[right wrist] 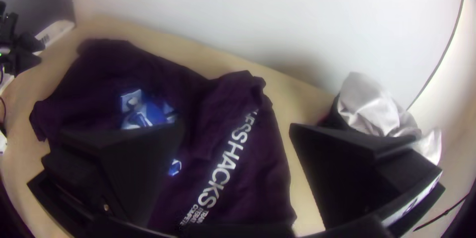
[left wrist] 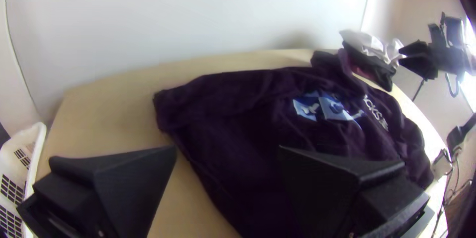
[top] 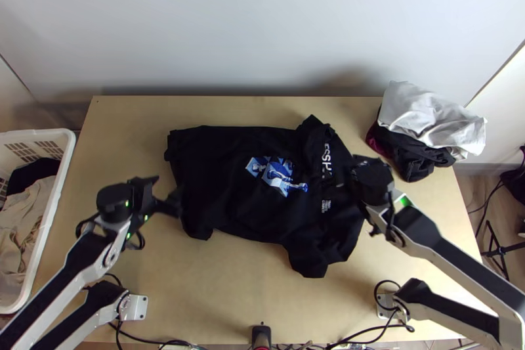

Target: Fold the t-shirt

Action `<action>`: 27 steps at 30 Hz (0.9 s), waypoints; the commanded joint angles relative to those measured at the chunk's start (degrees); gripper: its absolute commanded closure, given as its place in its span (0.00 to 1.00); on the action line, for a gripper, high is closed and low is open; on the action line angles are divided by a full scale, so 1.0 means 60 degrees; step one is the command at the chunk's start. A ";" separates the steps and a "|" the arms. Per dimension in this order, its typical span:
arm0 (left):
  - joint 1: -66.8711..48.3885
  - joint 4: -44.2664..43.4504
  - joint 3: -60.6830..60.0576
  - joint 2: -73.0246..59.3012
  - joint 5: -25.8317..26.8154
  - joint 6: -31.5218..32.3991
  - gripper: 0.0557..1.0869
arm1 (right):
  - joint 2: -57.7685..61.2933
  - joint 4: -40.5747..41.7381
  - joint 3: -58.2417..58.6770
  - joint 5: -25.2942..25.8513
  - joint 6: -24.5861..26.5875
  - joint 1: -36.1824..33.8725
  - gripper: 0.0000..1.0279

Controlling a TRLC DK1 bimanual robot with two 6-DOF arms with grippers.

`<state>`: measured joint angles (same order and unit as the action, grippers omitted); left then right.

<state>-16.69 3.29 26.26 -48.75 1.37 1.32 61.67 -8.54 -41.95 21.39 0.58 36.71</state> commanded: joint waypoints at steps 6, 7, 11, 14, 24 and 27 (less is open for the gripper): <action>-0.0778 0.2015 -0.0744 0.1870 0.0065 0.0043 0.05 | -0.1562 -0.3968 0.0005 -0.1631 -0.1723 0.1060 0.05; -0.0793 0.1913 -0.0773 0.1812 0.0065 0.0043 0.05 | -0.1562 -0.4217 -0.0024 -0.1719 -0.1796 0.1206 0.05; -0.0852 0.1590 -0.0847 0.1446 0.0065 0.0146 0.05 | -0.1504 -0.4847 -0.0083 -0.2861 -0.2118 0.1309 0.05; -0.0895 0.1444 -0.0891 0.1255 0.0065 0.0204 0.05 | -0.1343 -0.5169 -0.0112 -0.3623 -0.2704 0.1338 0.07; -0.1657 0.0375 -0.0978 -0.0063 0.0065 0.0497 0.05 | -0.0815 -0.5389 0.0313 -0.5366 -0.3920 0.1968 0.07; -0.2199 0.0375 -0.0949 -0.0503 0.0051 0.0659 0.05 | -0.0859 -0.5653 0.0386 -0.5820 -0.3949 0.2129 0.07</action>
<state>-25.23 7.14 20.40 -46.50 1.74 3.64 55.94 -40.14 -40.75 -7.66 -20.78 47.40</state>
